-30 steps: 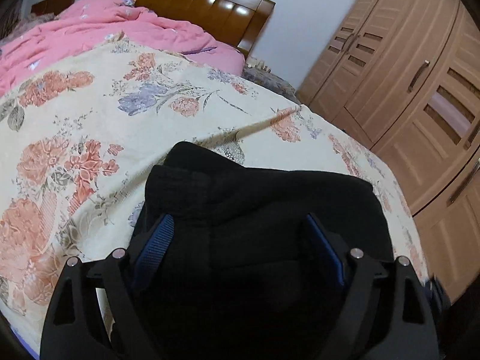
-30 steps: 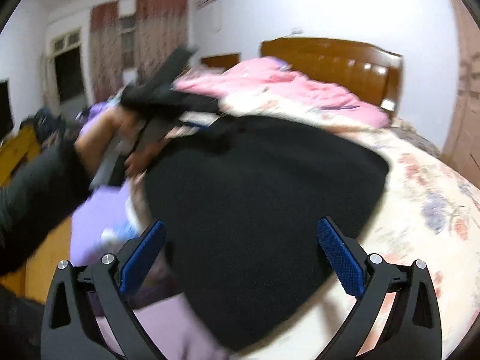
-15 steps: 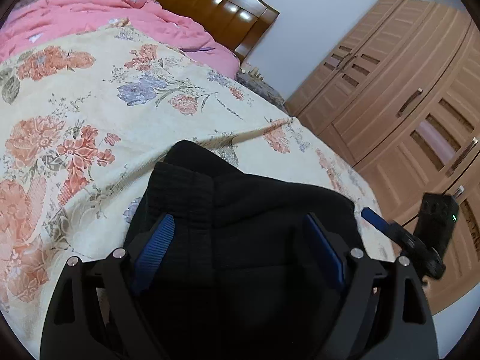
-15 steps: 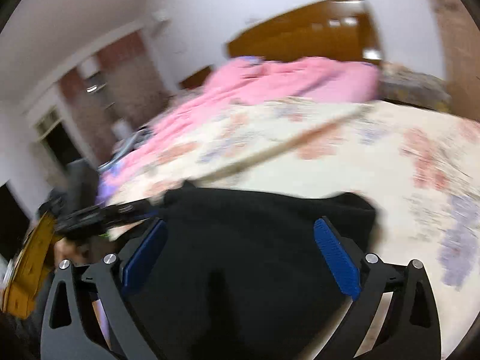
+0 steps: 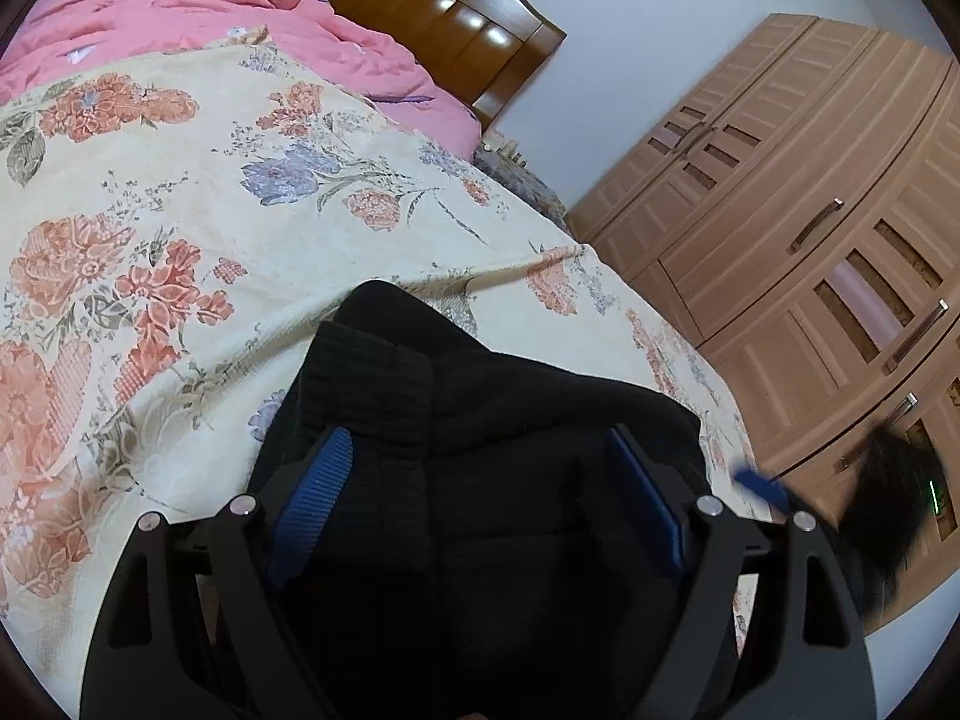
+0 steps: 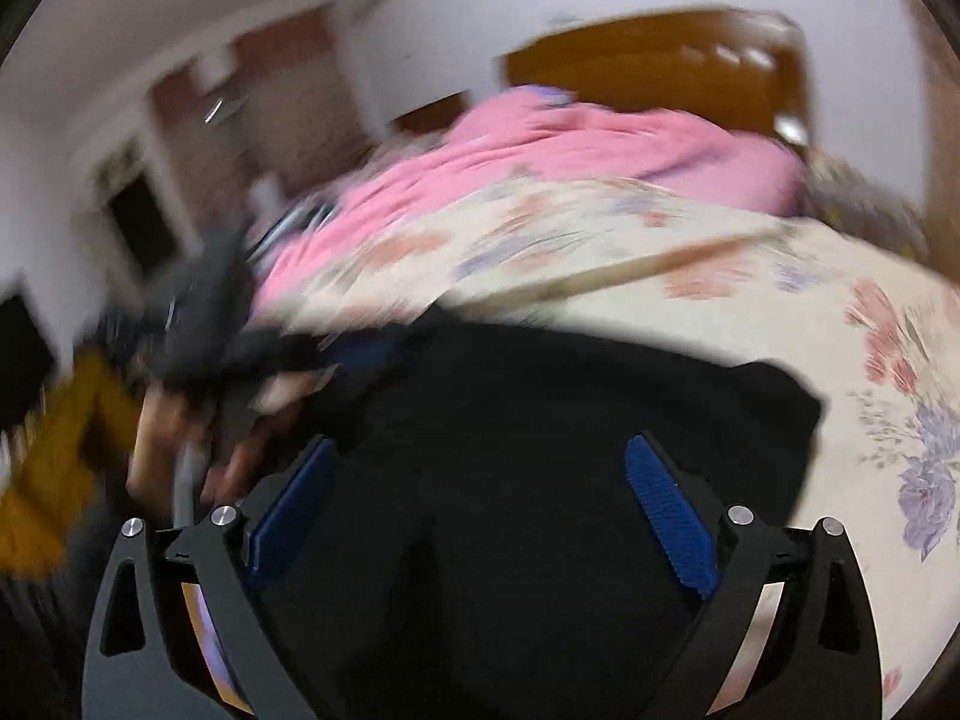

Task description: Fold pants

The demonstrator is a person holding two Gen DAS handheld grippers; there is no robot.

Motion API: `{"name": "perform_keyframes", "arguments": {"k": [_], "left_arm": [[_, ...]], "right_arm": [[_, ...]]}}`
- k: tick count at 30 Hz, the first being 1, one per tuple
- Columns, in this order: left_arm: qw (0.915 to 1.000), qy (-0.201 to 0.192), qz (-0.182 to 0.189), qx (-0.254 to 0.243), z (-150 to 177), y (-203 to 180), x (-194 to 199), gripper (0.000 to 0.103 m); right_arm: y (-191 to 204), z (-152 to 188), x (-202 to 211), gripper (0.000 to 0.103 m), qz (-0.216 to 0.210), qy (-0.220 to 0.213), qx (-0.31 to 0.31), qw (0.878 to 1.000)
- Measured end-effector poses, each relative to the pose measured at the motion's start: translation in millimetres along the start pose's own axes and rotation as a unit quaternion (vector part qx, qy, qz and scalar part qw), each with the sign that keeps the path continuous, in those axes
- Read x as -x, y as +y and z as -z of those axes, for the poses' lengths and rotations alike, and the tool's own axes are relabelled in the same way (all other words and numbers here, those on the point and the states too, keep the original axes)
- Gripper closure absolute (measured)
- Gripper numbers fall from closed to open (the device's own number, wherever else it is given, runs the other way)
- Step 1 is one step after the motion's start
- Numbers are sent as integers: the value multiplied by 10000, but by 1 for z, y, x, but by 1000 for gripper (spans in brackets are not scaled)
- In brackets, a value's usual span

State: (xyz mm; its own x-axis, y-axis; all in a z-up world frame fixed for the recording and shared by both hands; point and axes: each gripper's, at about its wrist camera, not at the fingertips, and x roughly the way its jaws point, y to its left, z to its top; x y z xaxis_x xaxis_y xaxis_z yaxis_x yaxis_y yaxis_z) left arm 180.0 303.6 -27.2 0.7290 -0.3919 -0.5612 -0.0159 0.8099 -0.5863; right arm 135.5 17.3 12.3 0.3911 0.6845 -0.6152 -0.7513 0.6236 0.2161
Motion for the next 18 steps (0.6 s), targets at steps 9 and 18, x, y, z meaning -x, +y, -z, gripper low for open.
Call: {"name": "perform_keyframes", "arguments": {"k": [9, 18], "left_arm": [[9997, 56, -197, -145, 1, -5, -2, 18], [9986, 58, -439, -296, 3, -12, -3, 20]], "right_arm": [[27, 36, 33, 6, 930, -72, 243, 9953], [32, 80, 17, 4, 731, 318, 468, 9957]]}}
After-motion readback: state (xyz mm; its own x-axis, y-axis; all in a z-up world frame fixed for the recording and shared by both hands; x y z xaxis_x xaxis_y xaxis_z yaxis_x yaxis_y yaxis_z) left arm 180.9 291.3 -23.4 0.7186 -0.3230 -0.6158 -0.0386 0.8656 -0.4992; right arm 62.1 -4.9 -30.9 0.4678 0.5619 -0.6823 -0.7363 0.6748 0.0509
